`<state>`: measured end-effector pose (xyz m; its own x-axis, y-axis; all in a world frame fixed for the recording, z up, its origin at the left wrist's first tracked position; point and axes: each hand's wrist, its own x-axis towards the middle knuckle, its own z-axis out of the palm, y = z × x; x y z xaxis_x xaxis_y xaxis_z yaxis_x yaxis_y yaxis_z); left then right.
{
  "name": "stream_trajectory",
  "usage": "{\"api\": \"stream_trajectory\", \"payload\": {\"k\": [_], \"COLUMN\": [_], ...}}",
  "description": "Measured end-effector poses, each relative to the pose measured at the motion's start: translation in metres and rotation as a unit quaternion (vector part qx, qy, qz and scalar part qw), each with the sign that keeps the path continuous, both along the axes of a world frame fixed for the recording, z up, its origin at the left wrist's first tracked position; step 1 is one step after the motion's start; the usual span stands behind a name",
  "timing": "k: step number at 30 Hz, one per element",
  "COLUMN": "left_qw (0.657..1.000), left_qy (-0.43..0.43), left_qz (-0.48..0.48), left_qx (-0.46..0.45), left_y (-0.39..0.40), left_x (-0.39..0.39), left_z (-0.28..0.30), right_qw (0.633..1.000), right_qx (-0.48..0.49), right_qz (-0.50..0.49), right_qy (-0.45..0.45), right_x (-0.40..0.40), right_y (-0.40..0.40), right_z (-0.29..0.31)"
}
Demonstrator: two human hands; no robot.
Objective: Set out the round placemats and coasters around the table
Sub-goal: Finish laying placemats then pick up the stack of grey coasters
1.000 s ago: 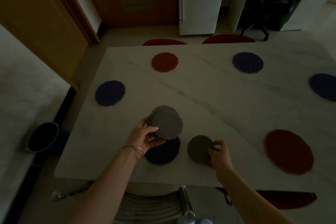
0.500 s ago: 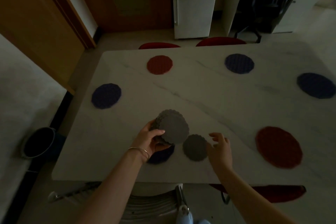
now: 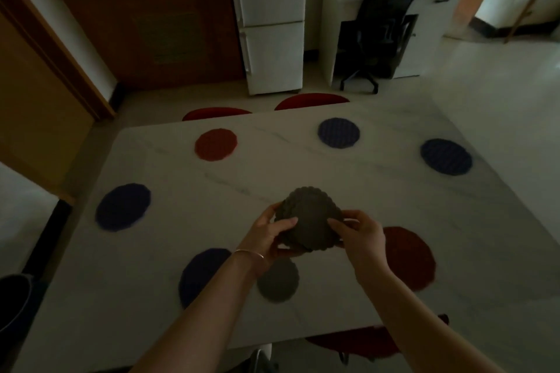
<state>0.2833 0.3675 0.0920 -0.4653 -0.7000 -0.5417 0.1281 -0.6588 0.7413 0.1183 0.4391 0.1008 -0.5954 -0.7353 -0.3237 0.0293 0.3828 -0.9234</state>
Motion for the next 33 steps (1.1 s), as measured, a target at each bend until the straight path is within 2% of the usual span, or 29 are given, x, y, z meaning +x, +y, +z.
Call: {"api": "stream_trajectory", "payload": {"k": [6, 12, 20, 23, 29, 33], "left_qw": [1.0, 0.999, 0.994, 0.993, 0.992, 0.993], "left_qy": [-0.022, -0.029, -0.062, -0.064, -0.071, -0.071], "left_qz": [-0.017, 0.021, 0.073, 0.082, 0.084, 0.073], "left_qx": [0.007, 0.024, 0.048, 0.056, 0.057, 0.064], "left_y": [0.001, 0.01, 0.042, 0.052, 0.057, 0.056], "left_x": [-0.07, -0.144, -0.219, -0.231, -0.237, -0.24], "left_z": [-0.006, -0.018, -0.024, -0.024, -0.032, -0.043], "right_qw": [0.996, 0.986, 0.983, 0.986, 0.975, 0.962], "right_qx": [-0.017, -0.015, 0.066, 0.105, 0.187, 0.195], "right_qz": [-0.034, -0.078, -0.098, -0.08, -0.008, 0.016], "right_qy": [-0.082, -0.144, -0.14, -0.099, 0.118, 0.188], "right_x": [-0.075, -0.173, -0.292, -0.303, -0.309, -0.312], "right_y": [0.013, 0.03, 0.083, 0.094, 0.108, 0.108], "right_z": [-0.016, -0.034, -0.059, -0.074, -0.094, -0.098]}}
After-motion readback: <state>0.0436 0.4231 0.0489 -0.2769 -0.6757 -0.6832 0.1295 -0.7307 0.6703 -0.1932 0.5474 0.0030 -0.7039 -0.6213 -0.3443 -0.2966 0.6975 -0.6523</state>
